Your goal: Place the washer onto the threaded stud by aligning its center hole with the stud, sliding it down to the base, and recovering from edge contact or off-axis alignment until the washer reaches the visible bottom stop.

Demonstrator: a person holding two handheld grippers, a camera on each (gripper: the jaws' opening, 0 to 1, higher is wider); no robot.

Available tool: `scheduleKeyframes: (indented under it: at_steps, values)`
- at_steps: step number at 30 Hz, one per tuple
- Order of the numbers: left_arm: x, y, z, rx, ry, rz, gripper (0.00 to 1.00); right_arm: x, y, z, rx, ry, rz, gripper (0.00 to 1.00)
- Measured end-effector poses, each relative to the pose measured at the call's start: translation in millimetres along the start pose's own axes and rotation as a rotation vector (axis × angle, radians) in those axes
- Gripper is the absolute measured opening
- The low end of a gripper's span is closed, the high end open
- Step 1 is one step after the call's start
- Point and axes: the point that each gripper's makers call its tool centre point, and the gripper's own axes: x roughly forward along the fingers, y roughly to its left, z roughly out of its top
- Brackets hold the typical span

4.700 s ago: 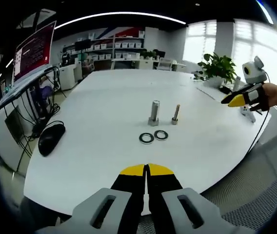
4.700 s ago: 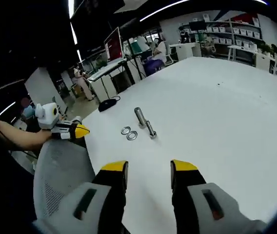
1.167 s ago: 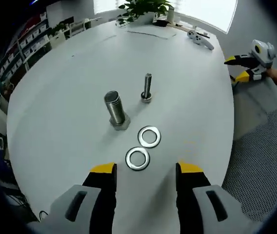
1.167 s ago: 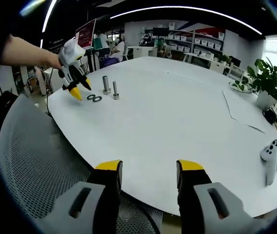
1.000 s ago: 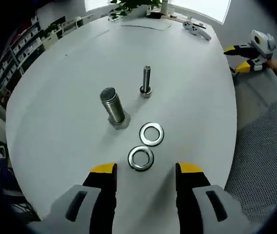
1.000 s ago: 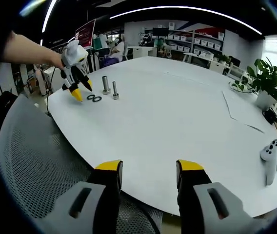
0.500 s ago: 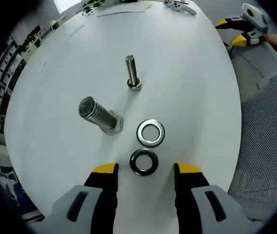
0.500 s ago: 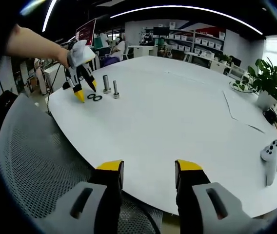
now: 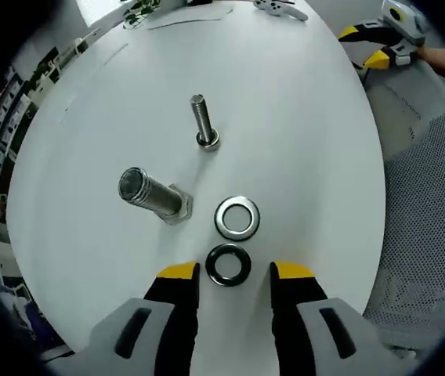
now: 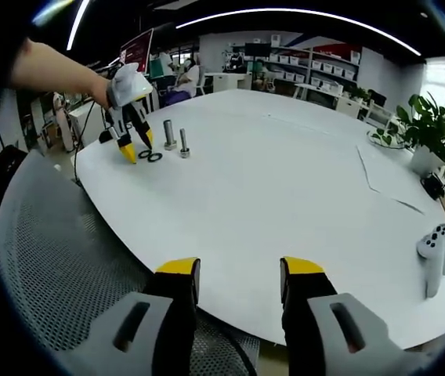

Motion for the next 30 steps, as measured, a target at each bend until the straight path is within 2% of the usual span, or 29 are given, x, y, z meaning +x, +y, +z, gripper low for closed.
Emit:
scheduleKeyframes:
  at_steps: [18,20,21,30]
  values:
    - [0.2,-3.6,0.4,0.019,0.044,-0.002,0.30,-0.2,-1.9,0.9,0.000,-0.005,-0.013,0.43]
    - [-0.2,-5.2,1.1,0.028,0.043,-0.002,0.26,-0.3,-2.1,1.1,0.000,-0.005,-0.014,0.43]
    - [-0.4,-4.6,1.4,0.028,0.042,0.001,0.21,-0.4,-2.2,1.2,0.001,-0.006,-0.015,0.43]
    - [-0.5,-5.9,0.7,0.043,0.035,0.006,0.20,-0.8,-3.4,1.6,0.005,-0.008,-0.022,0.42]
